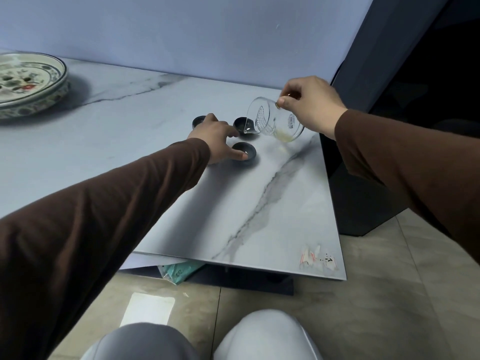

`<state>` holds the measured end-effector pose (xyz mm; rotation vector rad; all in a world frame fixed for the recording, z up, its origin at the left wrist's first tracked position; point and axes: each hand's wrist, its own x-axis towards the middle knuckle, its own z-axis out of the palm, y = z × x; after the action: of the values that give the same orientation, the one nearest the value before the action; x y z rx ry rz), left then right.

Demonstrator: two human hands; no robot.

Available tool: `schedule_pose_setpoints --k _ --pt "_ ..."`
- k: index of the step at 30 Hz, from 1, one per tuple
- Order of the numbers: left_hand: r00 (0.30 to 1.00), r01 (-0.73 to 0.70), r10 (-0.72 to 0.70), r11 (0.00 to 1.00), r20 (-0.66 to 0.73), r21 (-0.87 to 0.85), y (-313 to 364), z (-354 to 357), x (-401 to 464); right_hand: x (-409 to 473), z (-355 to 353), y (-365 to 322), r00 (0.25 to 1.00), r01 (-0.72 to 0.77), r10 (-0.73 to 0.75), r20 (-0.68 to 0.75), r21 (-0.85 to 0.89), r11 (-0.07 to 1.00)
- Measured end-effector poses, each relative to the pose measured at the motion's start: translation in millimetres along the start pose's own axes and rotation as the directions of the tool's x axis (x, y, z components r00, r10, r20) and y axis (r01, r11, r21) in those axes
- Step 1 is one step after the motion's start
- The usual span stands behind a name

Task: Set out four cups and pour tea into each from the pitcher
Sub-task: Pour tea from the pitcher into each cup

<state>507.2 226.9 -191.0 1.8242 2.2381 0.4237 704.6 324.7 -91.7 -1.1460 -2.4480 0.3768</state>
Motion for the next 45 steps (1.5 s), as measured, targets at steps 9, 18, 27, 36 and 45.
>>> schedule_pose_setpoints --k 9,18,27,36,45 --pt "1.000 -0.023 0.022 0.999 0.023 0.045 -0.8 10.9 -2.2 -6.9 3.6 -17.9 0.970 0.241 -0.232 0.068 -0.205 0.949" --pt "1.000 0.002 -0.002 1.000 0.025 0.004 -0.7 13.0 -3.3 -12.5 6.9 -29.8 0.926 0.378 -0.354 0.134 -0.324 0.867" --pt "0.999 0.031 -0.031 1.000 0.030 0.002 1.3 10.9 -4.2 -19.9 12.1 -33.7 0.874 0.477 -0.472 0.118 -0.393 0.786" --pt "0.998 0.051 -0.051 0.999 0.042 0.001 2.9 10.1 -3.7 -27.7 7.7 -40.3 0.823 0.538 -0.557 0.114 -0.470 0.700" --pt "0.998 0.054 -0.054 0.999 0.041 -0.002 4.3 9.1 -4.7 -37.2 5.0 -42.4 0.777 0.581 -0.614 0.139 -0.534 0.614"
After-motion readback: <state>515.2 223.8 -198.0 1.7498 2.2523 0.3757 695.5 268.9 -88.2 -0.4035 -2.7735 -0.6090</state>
